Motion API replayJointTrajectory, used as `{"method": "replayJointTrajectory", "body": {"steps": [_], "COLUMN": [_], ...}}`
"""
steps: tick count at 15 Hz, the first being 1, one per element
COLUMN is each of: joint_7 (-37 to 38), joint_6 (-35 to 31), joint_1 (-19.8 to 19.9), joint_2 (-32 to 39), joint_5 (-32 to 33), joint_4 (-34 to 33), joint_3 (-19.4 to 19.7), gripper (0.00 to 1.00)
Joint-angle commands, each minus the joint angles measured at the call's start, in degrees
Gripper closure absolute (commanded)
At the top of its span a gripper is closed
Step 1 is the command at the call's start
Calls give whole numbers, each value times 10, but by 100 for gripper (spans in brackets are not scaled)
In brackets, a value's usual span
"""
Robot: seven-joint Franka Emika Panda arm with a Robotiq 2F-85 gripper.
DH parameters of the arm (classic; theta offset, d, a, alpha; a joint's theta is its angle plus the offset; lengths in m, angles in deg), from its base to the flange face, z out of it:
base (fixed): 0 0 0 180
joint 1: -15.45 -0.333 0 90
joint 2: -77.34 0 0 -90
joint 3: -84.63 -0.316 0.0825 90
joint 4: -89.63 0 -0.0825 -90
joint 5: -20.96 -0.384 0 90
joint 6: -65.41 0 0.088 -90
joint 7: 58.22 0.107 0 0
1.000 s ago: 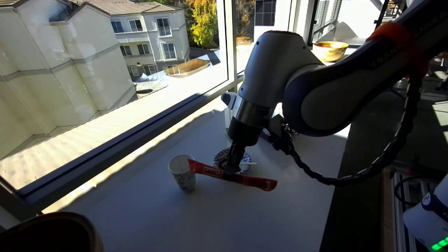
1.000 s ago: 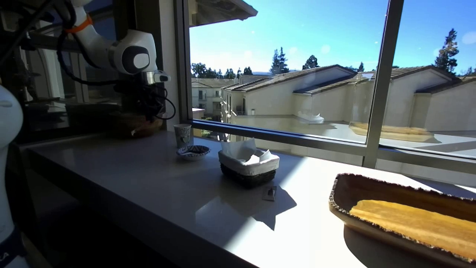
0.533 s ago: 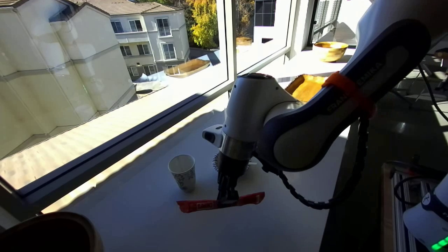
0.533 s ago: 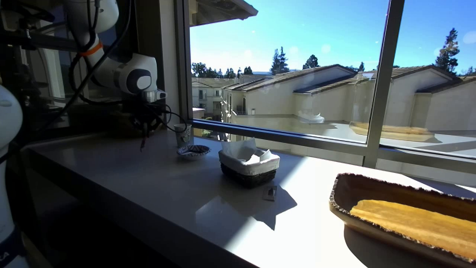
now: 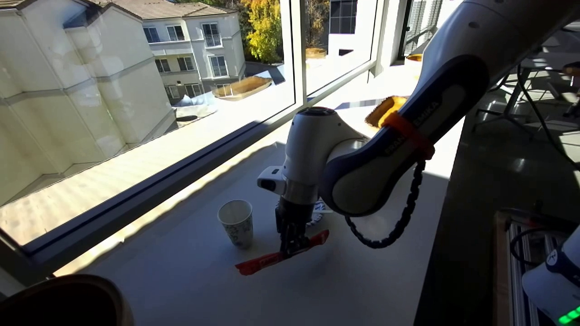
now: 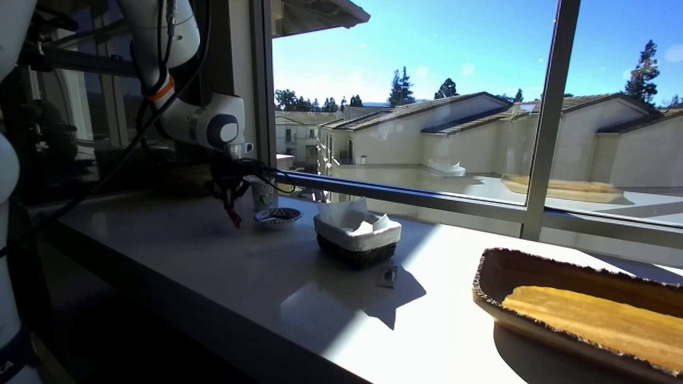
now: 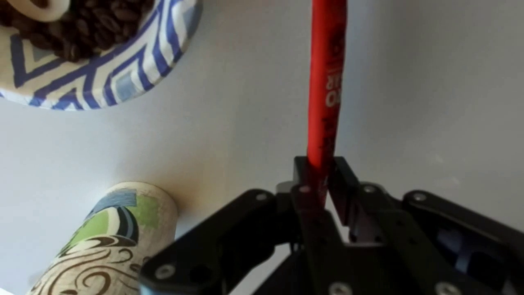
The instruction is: Put the red object directly onto the counter
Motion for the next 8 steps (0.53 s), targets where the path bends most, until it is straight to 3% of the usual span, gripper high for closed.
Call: {"method": "replayJointTrajectory", "body": {"steps": [1, 2, 8], "joint_7": [-4, 0, 190], "joint_6": [31, 39, 234], "joint_1": [8, 10, -3], "joint_2": [17, 14, -107], "joint_5": [32, 24, 3], "joint_4": [-19, -24, -59], "joint_3": [0, -7, 10], "gripper": [59, 58, 14]}}
